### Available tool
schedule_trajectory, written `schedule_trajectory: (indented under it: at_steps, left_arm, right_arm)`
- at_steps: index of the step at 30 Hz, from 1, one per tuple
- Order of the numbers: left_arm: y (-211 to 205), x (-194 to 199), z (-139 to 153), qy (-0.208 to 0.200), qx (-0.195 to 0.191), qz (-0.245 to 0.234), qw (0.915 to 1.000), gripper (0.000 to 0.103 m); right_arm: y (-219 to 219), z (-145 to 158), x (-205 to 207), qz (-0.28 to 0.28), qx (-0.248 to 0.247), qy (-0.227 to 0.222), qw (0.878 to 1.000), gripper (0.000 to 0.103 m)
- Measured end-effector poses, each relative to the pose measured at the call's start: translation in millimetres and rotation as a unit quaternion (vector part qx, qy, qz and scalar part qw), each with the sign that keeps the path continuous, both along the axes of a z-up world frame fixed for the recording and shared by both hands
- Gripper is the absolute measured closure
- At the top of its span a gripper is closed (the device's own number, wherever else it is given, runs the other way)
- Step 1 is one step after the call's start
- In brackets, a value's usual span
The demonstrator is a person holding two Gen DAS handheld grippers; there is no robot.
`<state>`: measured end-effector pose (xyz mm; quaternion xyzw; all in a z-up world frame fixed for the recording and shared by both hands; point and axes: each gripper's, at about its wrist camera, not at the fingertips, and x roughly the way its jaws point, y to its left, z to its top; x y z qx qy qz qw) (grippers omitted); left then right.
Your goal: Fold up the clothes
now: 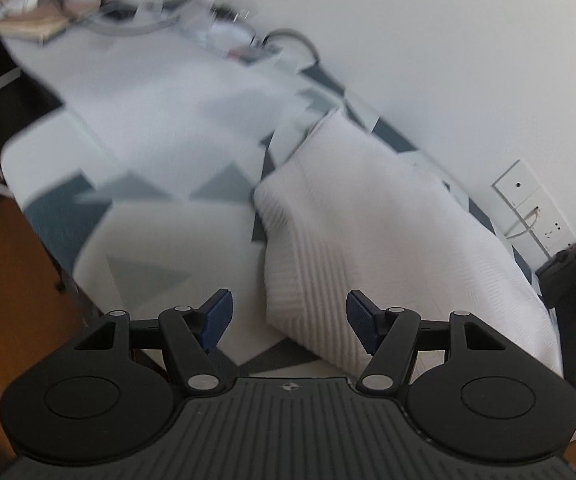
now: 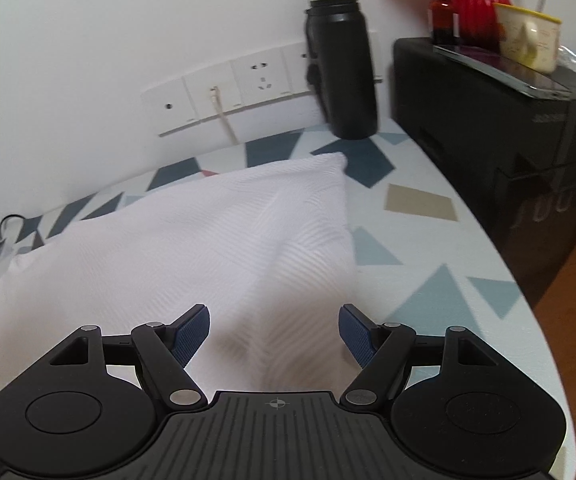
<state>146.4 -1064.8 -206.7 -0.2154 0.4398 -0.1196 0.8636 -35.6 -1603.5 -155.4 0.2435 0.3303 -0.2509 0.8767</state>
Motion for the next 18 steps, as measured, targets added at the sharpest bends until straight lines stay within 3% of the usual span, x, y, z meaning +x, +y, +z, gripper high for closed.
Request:
schedule_trajectory:
  at_steps: [5,10,14,18]
  left_arm:
    - [-3.3,10.9,-24.4,0.045,-0.039,0.004,0.9982,0.038]
    - [-12.6,27.0,-31.1,0.041,-0.054,0.008,0.9977,0.032]
    - [-17.7,37.3,-21.5,0.025,-0.018,-0.003,0.9995,0.031]
    - [-21.0,46.0,-3.4,-0.01,0.042,-0.018,0.9989,0.013]
  right_arm:
    - [-2.4,-6.6,-6.1,-0.019,0.007,0.016,1.0,0.034]
    - [-1.6,-11.9,-1.8,-0.029,0.012,0.03,0.999,0.034]
    - [-1.6,-15.1,3.0,-0.029,0.014,0.034,0.999,0.029]
    - [-4.3,-20.1,7.1,-0.028,0.022,0.029,0.999,0.019]
